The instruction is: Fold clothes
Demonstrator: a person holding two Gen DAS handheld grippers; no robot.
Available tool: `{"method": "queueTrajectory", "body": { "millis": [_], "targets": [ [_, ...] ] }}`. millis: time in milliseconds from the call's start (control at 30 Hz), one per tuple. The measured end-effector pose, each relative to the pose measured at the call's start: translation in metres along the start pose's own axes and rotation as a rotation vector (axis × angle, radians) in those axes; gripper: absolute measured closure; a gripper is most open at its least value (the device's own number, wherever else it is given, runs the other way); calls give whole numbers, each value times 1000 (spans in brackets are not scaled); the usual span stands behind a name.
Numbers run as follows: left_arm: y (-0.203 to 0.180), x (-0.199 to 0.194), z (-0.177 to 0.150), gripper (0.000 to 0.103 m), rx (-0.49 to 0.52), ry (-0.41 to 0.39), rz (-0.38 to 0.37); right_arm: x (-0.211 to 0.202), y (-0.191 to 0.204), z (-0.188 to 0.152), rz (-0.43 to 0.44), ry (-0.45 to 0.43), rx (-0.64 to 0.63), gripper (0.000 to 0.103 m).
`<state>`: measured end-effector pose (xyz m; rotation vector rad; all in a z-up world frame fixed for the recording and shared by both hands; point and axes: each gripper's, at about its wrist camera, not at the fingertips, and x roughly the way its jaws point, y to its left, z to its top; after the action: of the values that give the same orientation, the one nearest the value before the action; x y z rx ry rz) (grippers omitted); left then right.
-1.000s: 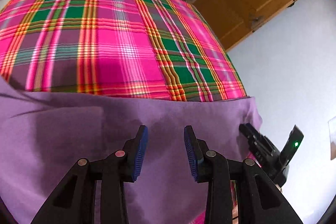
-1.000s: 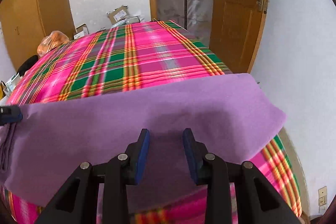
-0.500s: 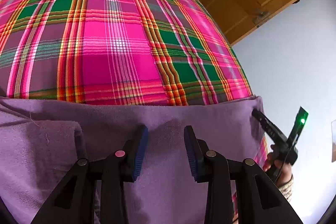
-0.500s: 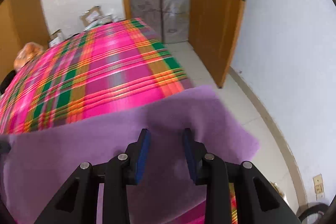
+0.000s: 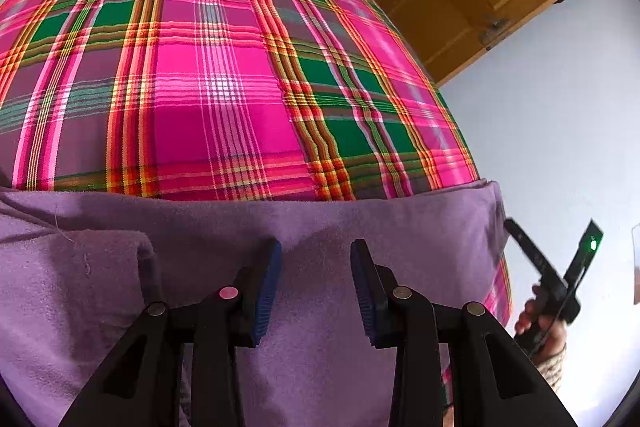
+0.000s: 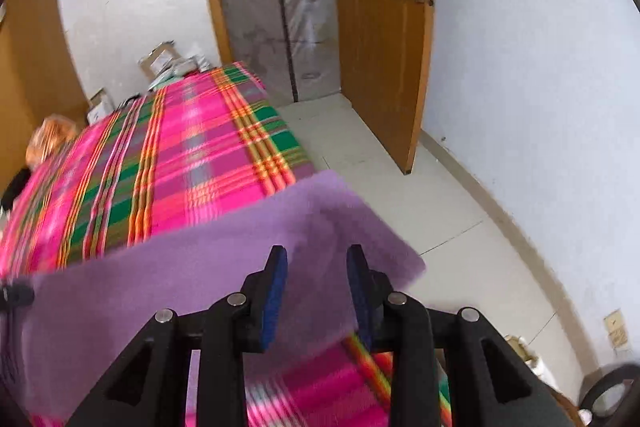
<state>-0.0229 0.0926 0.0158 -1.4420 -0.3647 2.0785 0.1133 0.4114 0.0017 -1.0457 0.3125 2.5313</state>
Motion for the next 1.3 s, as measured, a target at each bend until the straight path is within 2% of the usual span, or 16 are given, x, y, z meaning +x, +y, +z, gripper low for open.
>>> {"method": "queueTrajectory", "body": {
  "millis": [100, 200, 367, 533, 600, 767, 1100, 1300],
  "targets": [
    [-3, 1, 0, 66, 3, 2, -5, -4, 2, -15, 21, 17, -37, 71],
    [-10, 2, -2, 66, 16, 8, -14, 2, -3, -22, -53, 40, -42, 71],
    [-21, 6, -5, 66, 37, 12, -30, 0, -31, -18, -77, 25, 72, 71],
    [-26, 13, -7, 66, 50, 28, -18, 3, -57, -16, -11, 38, 184, 61],
    [-26, 13, -8, 66, 54, 28, -16, 10, -66, -17, 43, 47, 237, 57],
    [-28, 16, -8, 66, 49, 34, -9, 25, -73, -16, 135, 85, 298, 56],
    [-28, 17, -8, 64, 37, 30, -10, 47, -84, -12, 245, 115, 393, 56],
    [-27, 18, -8, 64, 28, 28, -14, 42, -79, -11, 219, 68, 366, 71]
  ]
}}
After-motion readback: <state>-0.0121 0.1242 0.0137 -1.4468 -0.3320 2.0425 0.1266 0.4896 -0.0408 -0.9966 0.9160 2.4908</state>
